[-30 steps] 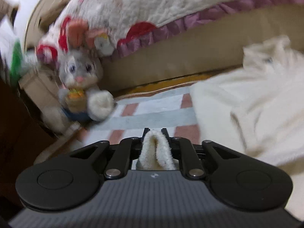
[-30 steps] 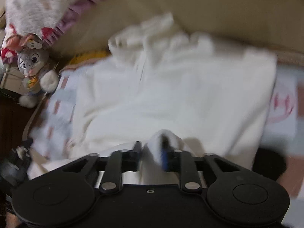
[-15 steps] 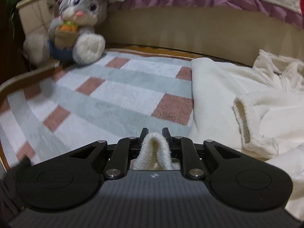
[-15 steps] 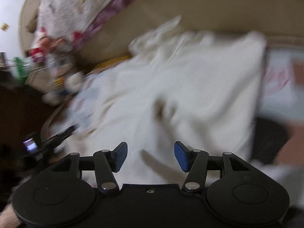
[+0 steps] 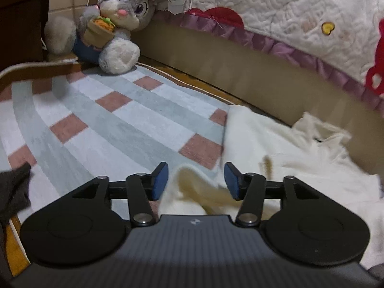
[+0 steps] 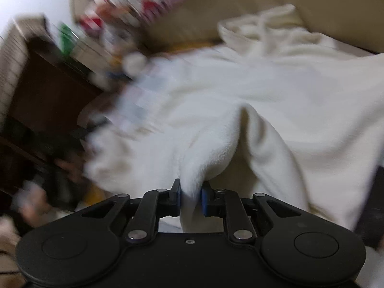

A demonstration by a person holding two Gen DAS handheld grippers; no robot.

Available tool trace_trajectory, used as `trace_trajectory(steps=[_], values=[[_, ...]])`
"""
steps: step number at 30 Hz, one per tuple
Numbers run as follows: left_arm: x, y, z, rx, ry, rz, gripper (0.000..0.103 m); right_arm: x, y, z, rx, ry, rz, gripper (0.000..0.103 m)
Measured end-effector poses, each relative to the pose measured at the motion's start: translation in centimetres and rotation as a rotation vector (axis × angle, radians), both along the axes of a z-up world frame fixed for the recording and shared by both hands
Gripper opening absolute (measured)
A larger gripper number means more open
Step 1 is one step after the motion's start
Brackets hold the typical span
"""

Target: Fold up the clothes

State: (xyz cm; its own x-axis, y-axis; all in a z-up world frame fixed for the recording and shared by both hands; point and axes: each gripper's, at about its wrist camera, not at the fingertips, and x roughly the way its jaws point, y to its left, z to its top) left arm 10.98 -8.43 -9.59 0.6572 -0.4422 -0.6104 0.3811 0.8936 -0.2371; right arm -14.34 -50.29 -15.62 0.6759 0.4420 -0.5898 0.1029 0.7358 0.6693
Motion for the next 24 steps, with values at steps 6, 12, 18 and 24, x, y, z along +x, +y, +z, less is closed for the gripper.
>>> trace_trajectory(steps=[6,12,18,24], values=[[0.1,0.1,-2.8,-0.078,0.188,0.044,0.065,-0.3,-1.1,0.1,0.205,-0.092,0.005,0.019],[-0.1,-1.9,-4.1,-0.075,0.211,0.002,0.013,1.8,-0.5,-1.8,0.196,0.014,-0.007,0.037],[-2.1,-3.0,-1.1,0.01,0.048,-0.034,0.003,2.9,-0.5,-2.6,0.265,0.002,-0.024,0.021],[-4.3,-3.4,2.9,0.073,-0.117,-0.07,0.003,-4.6,-1.3,2.2,0.416,-0.231,-0.1,0.021]])
